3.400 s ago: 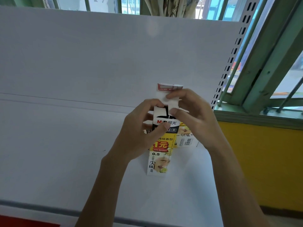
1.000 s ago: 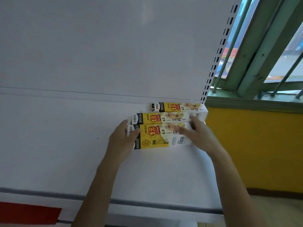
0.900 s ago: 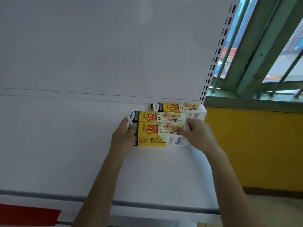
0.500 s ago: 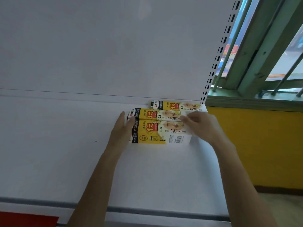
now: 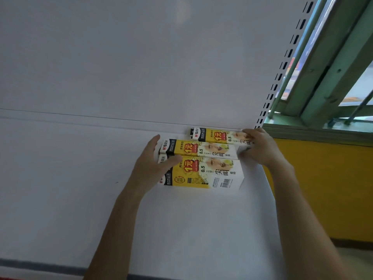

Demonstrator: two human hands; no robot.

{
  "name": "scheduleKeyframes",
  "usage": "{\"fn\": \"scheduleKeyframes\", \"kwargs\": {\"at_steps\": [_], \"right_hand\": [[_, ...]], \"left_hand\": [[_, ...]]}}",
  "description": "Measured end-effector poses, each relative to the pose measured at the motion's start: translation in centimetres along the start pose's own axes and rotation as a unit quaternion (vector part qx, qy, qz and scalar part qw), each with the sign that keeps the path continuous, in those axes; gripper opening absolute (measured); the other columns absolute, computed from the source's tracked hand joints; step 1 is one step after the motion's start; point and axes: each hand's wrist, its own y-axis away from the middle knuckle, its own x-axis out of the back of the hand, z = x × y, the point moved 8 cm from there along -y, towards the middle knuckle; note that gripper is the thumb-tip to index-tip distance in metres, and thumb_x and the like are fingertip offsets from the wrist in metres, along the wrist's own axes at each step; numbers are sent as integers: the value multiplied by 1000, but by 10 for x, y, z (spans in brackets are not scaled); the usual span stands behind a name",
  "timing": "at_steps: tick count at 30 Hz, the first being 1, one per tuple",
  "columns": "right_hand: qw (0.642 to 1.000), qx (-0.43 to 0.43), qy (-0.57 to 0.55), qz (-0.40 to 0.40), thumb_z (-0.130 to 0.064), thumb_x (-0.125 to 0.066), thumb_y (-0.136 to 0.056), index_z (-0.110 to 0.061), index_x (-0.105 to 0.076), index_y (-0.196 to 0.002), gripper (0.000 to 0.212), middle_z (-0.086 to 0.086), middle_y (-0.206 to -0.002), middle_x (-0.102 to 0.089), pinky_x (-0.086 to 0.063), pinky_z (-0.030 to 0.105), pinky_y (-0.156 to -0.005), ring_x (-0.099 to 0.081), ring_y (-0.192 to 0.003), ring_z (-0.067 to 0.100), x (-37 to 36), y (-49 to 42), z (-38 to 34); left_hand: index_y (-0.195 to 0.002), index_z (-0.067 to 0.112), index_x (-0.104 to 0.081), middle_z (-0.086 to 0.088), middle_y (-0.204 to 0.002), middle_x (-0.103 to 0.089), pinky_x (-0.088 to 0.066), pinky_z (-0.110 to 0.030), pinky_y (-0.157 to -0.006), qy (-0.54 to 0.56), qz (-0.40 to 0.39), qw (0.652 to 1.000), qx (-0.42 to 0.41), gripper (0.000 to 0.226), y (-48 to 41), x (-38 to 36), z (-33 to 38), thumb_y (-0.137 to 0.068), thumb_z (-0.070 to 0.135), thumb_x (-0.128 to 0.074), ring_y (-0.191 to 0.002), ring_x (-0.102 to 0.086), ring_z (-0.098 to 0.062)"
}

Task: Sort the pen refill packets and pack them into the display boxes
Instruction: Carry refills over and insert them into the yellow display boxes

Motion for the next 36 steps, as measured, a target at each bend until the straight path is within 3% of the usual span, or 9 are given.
{"fn": "scheduleKeyframes", "kwargs": {"at_steps": [7, 11, 15, 22, 25, 27, 30, 32, 36], "right_hand": [[986, 15, -72, 151, -6, -80, -64, -13, -53, -116, 59, -3, -105, -43, -40, 24, -79, -50, -105, 23, 33, 17, -10], [971, 32, -144, 190, -14, -83, -63, -20, -47, -105, 55, 0, -105, -53, -51, 28, -73, -55, -97, 19, 51, 46, -28], [959, 50, -237, 147, -18, -82, -65, -22, -39, -97, 54, -9, -93, -55, -50, 17, -54, -59, -83, 3, 48, 93, -73], [960, 125, -252, -5, -50, -80, -55, -34, -41, -103, 64, -18, -100, -57, -53, 19, -72, -59, -89, -4, 12, 161, -141], [914, 250, -299, 110, -45, -68, -73, -23, -49, -117, 53, -11, -115, -56, -46, 10, -82, -56, -102, -4, 57, 183, -163], [881, 344, -243, 217, -36, -60, -82, -20, -53, -119, 40, -8, -118, -53, -43, 18, -91, -52, -112, 8, 83, 202, -179], [856, 419, -136, 271, -23, -61, -84, -12, -65, -108, 27, -1, -107, -61, -44, 31, -91, -54, -105, 19, 86, 215, -201], [869, 415, -80, 259, -25, -62, -83, -14, -71, -93, 17, -4, -95, -67, -44, 41, -89, -57, -98, 17, 72, 211, -205], [904, 354, -42, 234, -30, -58, -81, -18, -66, -84, 14, -12, -81, -66, -34, 32, -88, -49, -91, 6, 57, 206, -203]], "left_hand": [[-133, 26, -43, 6, -140, -45, -30, -20, -93, -38, 140, 987, -67, 52, 9, 24, 23, -85, 27, -63, -127, -39, -7], [-124, 29, -49, 10, -124, -54, -41, -23, -96, 10, 173, 976, -132, 41, 34, 18, 54, -86, 22, -62, -114, -49, -5], [-134, 44, -29, 15, -122, -49, -46, -15, -78, 90, 113, 978, -149, 67, 55, 2, 89, -79, 42, -67, -109, -53, -3], [-124, 44, -34, 20, -105, -65, -55, -23, -69, 154, 106, 958, -216, 63, 90, 8, 103, -70, 35, -66, -91, -64, 3], [-124, 48, -35, 19, -104, -67, -56, -34, -72, 151, 52, 965, -210, 70, 95, 11, 88, -64, 36, -71, -92, -66, -5], [-132, 40, -36, 8, -111, -67, -55, -47, -79, 152, -1, 967, -206, 75, 97, 4, 80, -67, 35, -72, -99, -66, -15], [-134, 39, -36, -6, -118, -65, -49, -60, -85, 162, -60, 964, -201, 79, 103, -6, 72, -66, 33, -73, -104, -63, -30], [-131, 41, -40, -5, -112, -67, -51, -52, -81, 170, -84, 958, -217, 75, 105, -8, 72, -65, 28, -73, -101, -65, -29], [-127, 42, -43, 1, -102, -70, -53, -30, -72, 200, -96, 949, -225, 74, 107, -6, 73, -62, 22, -71, -94, -67, -19]]}}
